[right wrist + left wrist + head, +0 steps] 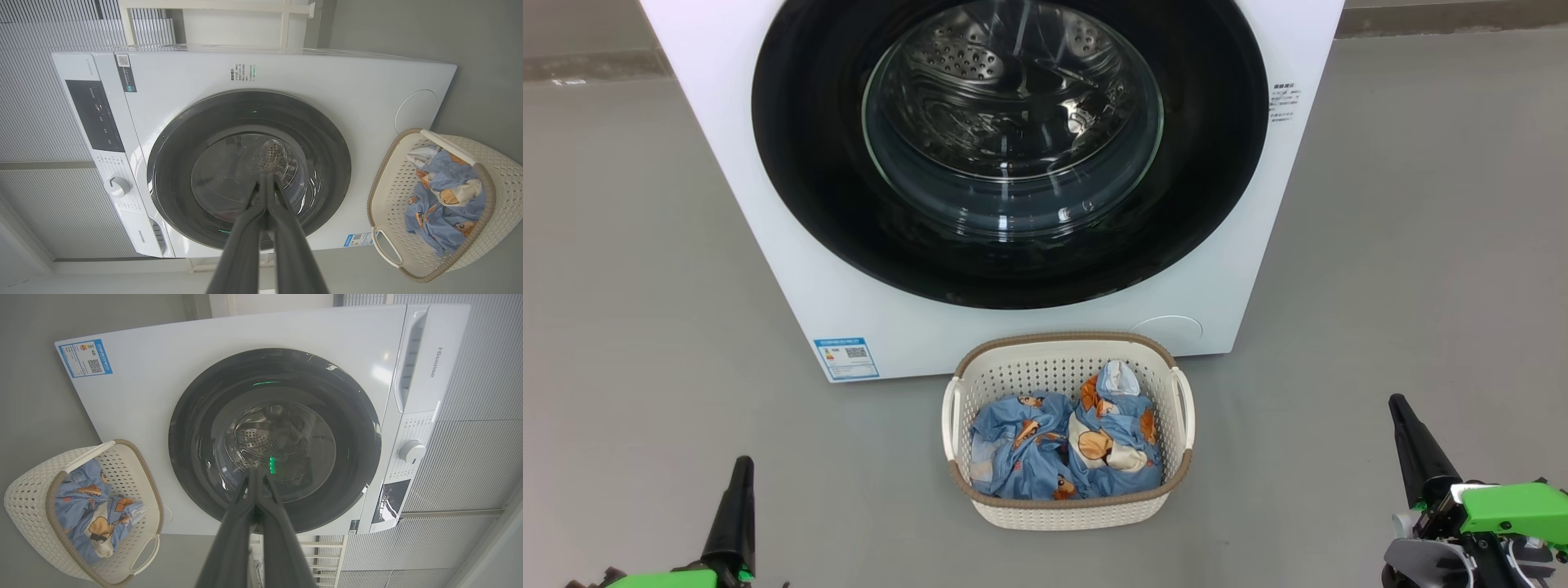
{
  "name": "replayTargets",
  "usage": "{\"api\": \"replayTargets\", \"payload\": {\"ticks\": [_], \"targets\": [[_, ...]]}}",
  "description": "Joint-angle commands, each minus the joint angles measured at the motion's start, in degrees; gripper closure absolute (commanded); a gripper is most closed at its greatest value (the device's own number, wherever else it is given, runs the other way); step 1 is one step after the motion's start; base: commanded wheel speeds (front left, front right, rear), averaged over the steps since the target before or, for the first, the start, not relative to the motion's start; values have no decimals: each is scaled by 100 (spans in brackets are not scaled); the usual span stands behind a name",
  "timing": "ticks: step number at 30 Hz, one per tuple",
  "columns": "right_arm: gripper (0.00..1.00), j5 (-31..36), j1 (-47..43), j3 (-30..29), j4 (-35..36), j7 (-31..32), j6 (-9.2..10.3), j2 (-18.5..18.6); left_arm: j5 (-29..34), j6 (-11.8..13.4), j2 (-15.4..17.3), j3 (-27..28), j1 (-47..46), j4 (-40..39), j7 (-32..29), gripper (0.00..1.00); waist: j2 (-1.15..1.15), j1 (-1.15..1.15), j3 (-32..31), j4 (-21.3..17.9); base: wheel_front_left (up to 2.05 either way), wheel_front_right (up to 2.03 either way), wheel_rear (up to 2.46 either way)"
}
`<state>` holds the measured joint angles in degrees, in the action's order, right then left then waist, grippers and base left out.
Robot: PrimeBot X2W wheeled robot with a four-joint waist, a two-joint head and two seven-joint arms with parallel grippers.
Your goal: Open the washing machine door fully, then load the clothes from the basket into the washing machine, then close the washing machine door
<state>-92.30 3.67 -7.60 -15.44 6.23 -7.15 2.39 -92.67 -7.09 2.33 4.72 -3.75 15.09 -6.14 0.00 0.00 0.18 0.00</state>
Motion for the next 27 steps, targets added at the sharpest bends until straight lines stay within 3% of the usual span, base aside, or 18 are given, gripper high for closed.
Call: {"api": "replayTargets", "payload": {"ticks": [1,17,18,27], "targets": [[100,16,251,105,142,28,-34,49,50,-40,54,180,-244,-106,-35,100,0,0,0,0,0,0,0],[100,15,251,105,142,27,-34,49,50,-40,54,180,-244,-106,-35,100,0,0,0,0,0,0,0],[0,0,1,1,1,0,0,0,0,0,0,1,-1,-1,1,0,0,0,0,0,0,0,0],[0,-12,-40,62,-53,-52,-2,-38,26,6,-24,-83,30,45,106,0,0,13,-8,9,0,0,0]]}}
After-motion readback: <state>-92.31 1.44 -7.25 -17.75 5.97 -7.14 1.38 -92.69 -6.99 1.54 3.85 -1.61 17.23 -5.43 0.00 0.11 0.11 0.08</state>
